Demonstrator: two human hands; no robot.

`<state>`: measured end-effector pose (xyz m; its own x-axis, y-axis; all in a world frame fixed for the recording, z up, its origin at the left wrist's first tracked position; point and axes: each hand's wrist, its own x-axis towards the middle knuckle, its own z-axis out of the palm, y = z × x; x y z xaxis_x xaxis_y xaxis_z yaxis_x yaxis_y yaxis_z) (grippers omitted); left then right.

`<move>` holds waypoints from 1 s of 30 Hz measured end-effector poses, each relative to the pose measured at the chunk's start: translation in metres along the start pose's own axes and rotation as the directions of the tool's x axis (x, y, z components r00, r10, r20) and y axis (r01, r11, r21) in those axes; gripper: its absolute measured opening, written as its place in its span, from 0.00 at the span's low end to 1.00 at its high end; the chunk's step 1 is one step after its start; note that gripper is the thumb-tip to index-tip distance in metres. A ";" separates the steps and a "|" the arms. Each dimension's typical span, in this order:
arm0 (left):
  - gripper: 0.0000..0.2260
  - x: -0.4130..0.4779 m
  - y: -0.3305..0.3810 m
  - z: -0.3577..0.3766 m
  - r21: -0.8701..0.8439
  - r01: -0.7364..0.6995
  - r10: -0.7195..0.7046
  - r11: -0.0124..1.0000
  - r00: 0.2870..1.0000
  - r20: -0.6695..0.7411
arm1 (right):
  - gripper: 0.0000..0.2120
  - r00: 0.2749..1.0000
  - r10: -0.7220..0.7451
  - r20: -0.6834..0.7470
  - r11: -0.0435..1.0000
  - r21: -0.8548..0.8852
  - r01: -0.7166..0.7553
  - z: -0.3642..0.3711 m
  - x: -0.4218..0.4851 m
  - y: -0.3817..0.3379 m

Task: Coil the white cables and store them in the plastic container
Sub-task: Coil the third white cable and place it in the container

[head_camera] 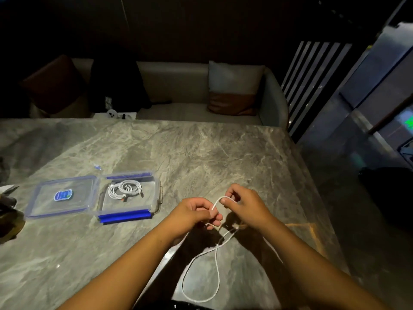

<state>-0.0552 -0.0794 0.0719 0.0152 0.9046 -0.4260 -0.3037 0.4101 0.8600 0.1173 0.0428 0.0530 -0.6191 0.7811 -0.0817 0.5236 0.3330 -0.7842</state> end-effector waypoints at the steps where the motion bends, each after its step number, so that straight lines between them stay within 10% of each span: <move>1: 0.03 -0.002 0.011 0.000 0.003 -0.019 0.019 1.000 0.999 0.032 | 0.13 1.000 -0.017 -0.008 0.999 0.028 0.017 -0.008 0.004 -0.010; 20: 0.01 -0.049 0.244 -0.023 0.063 -0.372 0.302 0.926 0.830 0.469 | 0.16 0.916 -0.394 -0.077 0.916 0.049 0.398 -0.147 0.080 -0.235; 30: 0.20 -0.057 0.277 -0.006 0.019 -0.392 0.308 0.920 0.751 0.584 | 0.14 0.881 -0.447 -0.154 0.894 -0.041 0.446 -0.160 0.079 -0.281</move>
<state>-0.1460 -0.0177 0.3324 0.4743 0.8736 0.1090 -0.2671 0.0248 0.9634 0.0151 0.0954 0.3652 -0.6893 0.6208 0.3735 0.2158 0.6681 -0.7121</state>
